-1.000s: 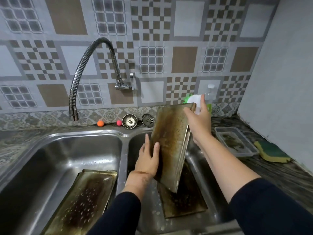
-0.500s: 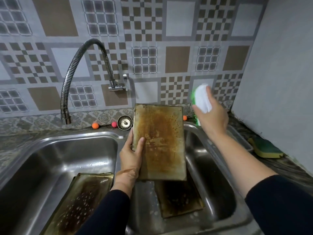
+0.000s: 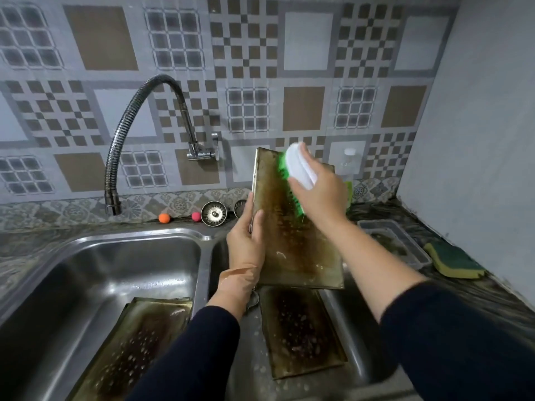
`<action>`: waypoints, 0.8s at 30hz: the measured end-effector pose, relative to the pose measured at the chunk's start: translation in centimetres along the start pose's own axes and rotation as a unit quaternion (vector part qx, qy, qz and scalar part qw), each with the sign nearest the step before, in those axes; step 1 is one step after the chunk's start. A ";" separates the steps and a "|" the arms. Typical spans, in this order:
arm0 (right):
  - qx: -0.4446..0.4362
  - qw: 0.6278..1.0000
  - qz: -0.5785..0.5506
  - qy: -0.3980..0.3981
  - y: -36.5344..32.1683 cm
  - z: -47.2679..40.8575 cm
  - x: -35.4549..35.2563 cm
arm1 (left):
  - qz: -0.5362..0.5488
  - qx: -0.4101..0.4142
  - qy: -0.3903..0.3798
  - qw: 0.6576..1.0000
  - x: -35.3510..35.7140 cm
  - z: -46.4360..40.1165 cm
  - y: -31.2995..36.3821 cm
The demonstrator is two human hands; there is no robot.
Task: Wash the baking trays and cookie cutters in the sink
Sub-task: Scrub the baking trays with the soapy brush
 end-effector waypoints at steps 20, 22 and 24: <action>0.003 0.994 -0.103 -0.048 -2.1 6.0 2.8 | -0.029 -0.013 0.055 0.998 -1.3 0.7 0.3; 0.016 0.983 -0.167 -0.072 -0.8 11.1 3.9 | -0.058 -0.022 0.079 0.995 -2.8 0.2 -0.2; 0.041 0.972 -0.217 -0.083 0.6 12.2 4.1 | -0.086 -0.017 0.080 0.993 -3.1 0.3 -0.2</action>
Point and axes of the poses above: each hand's wrist, its own z-axis away from the middle knuckle, its own x-axis out of the palm, y = z × x, the point moved 7 cm from there along -z, towards the middle knuckle, and after that the axes turned 10 degrees about -x, right-handed, at the moved point
